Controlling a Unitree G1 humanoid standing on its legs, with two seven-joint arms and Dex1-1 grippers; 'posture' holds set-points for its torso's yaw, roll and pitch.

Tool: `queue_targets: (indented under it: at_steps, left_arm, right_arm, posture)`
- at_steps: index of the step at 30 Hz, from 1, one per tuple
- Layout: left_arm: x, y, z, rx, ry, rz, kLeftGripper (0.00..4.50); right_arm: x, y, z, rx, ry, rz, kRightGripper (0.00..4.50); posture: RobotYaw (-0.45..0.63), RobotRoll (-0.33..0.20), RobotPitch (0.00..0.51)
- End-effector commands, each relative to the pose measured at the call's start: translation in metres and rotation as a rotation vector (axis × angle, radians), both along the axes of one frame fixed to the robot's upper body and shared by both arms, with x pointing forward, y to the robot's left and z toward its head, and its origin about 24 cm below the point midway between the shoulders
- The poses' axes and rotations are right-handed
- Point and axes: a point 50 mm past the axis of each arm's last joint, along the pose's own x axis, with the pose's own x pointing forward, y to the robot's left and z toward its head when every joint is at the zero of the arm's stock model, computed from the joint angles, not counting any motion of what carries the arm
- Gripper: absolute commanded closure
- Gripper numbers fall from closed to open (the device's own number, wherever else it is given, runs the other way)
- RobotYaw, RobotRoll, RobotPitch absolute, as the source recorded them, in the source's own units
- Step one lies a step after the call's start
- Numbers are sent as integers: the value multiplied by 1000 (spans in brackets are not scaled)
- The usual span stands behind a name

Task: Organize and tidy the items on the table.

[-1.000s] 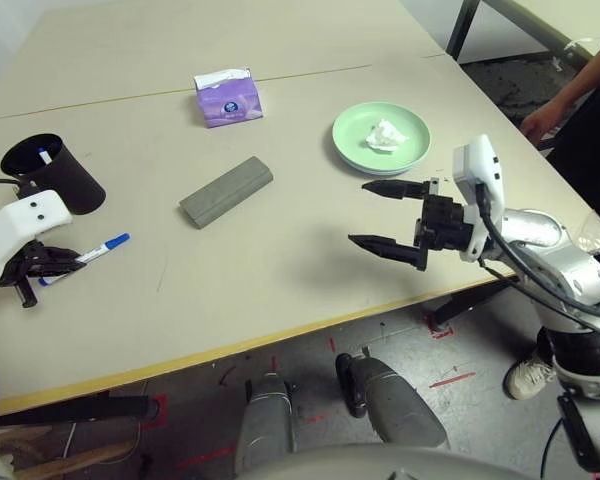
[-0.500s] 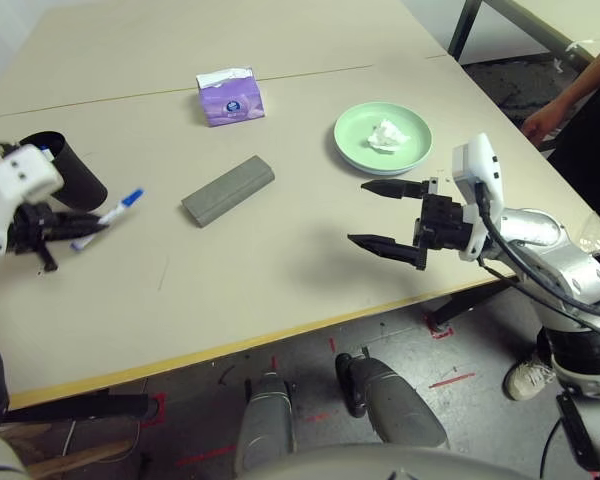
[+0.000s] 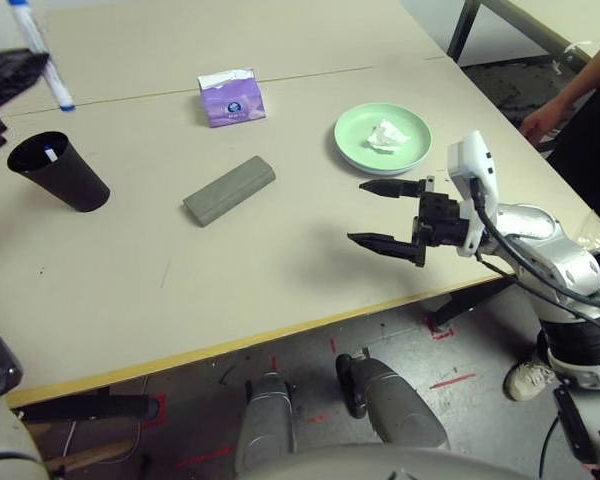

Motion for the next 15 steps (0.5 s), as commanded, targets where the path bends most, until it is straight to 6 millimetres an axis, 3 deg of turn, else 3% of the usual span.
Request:
queue_targets:
  at_steps: [1, 15]
  left_arm:
    - [-6, 16, -6, 13, -7, 112, 4232]
    - [-11, 48, -31, 64, 25, 370, 4232]
  right_arm:
    - [3, 0, 3, 3, -20, -22, 0]
    - [7, 0, 12, 110, -17, -72, 0]
  posture:
    - [-120, 0, 173]
    - [-125, 0, 170]
